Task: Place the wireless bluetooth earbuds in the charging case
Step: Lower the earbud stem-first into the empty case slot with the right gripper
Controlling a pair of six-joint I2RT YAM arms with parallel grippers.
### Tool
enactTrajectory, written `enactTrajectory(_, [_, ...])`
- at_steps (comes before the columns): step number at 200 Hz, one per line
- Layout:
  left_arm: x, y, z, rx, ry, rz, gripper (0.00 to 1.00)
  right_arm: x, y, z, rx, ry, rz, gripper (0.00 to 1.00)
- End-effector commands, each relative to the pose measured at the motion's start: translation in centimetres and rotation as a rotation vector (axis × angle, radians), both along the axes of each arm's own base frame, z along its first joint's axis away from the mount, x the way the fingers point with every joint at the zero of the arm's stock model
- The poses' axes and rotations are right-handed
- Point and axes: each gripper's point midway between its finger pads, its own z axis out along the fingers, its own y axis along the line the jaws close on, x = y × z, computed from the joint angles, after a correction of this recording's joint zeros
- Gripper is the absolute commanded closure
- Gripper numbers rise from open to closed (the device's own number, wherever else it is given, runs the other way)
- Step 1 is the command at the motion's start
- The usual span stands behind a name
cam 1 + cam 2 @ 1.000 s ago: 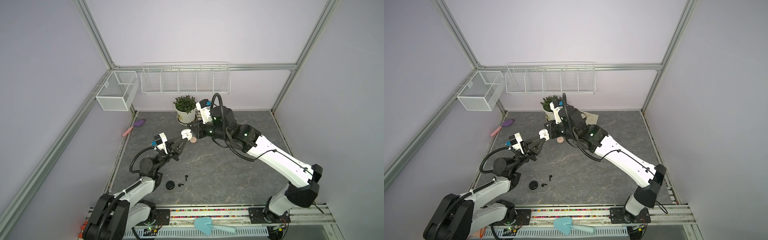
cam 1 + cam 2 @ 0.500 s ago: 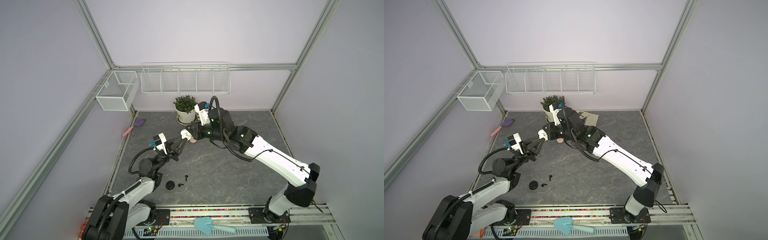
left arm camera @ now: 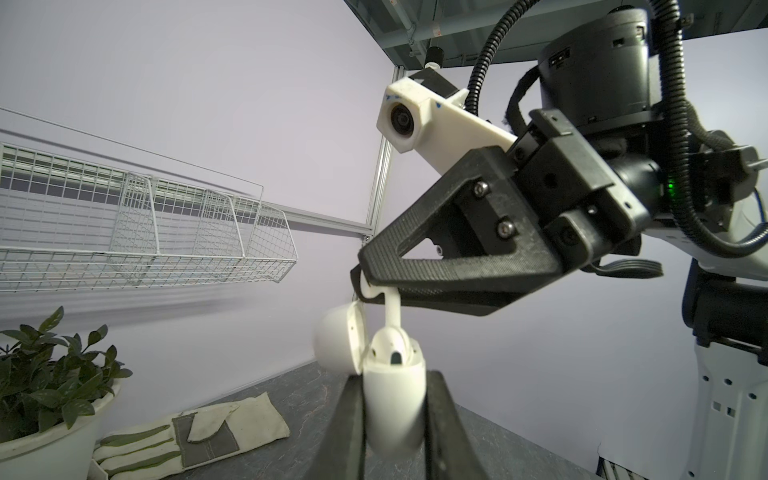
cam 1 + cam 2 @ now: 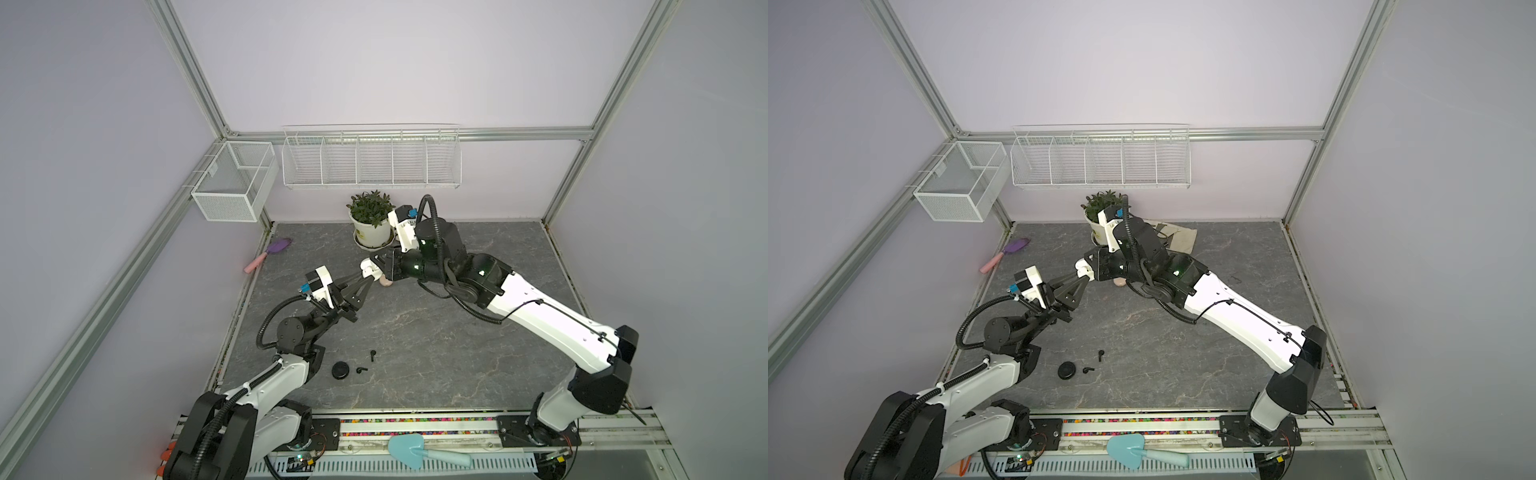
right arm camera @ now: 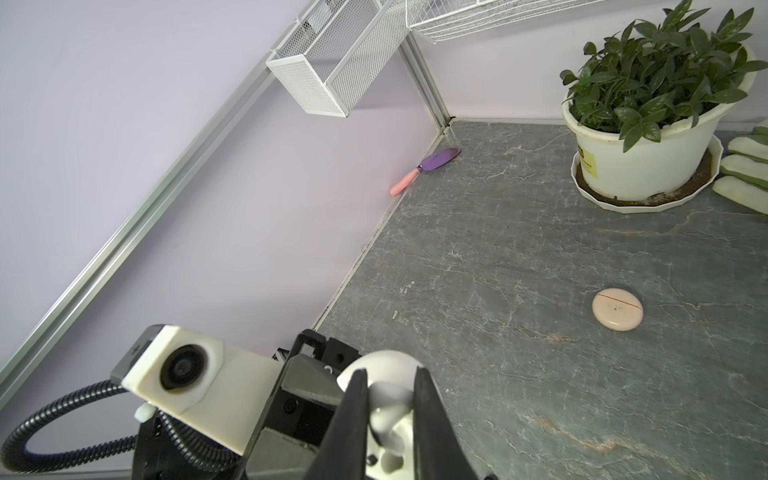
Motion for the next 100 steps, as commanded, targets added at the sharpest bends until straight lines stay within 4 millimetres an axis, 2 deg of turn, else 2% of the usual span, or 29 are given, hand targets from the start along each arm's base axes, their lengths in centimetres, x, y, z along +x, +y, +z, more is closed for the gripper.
enactTrajectory(1, [-0.52,0.34,0.89,-0.017,-0.048,0.009,1.00,-0.65,0.11,-0.36,0.009,0.018,0.009,0.83])
enactTrajectory(62, [-0.58,0.37,1.12,-0.015,-0.055,0.012,1.00,-0.91,-0.64,-0.48,0.003,0.011,-0.007,0.83])
enactTrajectory(100, [-0.63,0.34,1.08,-0.016,-0.056,0.008,1.00,-1.12,-0.35,-0.84,0.000,0.017,0.002,0.83])
